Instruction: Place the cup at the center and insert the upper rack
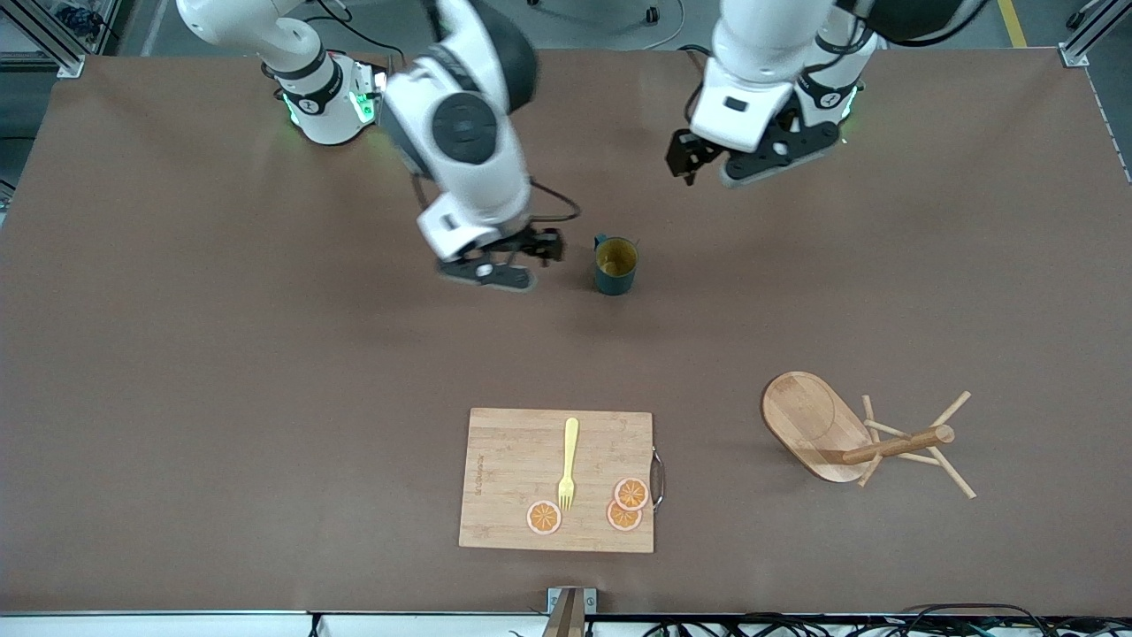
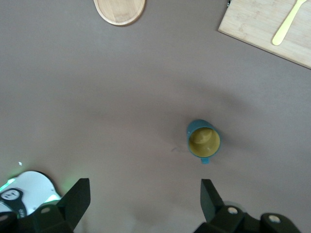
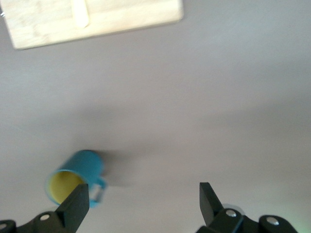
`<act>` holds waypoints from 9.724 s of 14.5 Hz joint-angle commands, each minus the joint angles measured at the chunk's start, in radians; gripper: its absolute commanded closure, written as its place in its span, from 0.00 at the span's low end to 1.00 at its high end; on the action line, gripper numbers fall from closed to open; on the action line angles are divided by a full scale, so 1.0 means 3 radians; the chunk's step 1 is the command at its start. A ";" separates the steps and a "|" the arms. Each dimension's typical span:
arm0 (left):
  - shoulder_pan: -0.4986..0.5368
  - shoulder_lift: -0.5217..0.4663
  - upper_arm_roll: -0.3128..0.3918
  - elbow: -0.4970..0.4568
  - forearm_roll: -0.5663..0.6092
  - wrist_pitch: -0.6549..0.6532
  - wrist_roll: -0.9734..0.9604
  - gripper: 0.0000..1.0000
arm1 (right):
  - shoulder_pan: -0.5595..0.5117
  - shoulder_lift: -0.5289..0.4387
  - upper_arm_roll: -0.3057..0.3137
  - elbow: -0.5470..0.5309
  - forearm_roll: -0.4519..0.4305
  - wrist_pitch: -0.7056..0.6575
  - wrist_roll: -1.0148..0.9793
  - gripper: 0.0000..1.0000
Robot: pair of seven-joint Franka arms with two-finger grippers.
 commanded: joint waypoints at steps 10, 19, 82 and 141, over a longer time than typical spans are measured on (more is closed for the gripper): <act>-0.0945 0.0927 -0.0426 -0.0392 0.1386 0.0749 -0.2336 0.00 | -0.2162 -0.0460 0.0061 -0.0124 -0.0491 -0.0626 -0.2935 0.00; -0.1549 0.1930 -0.0416 -0.0627 0.2935 0.0791 -0.3916 0.05 | -0.2475 -0.0389 0.0066 0.0403 -0.0604 -0.0938 -0.2905 0.00; 0.1088 0.1281 0.0351 0.0907 -0.1128 0.0596 -0.0871 1.00 | -0.2455 -0.1744 0.0061 -0.0471 -0.0461 -0.1142 -0.2813 0.00; 0.0098 -0.0231 0.1930 0.0182 -0.0218 -0.0227 0.2811 0.00 | -0.2465 -0.1800 0.0061 -0.0492 -0.0461 -0.1224 -0.2762 0.00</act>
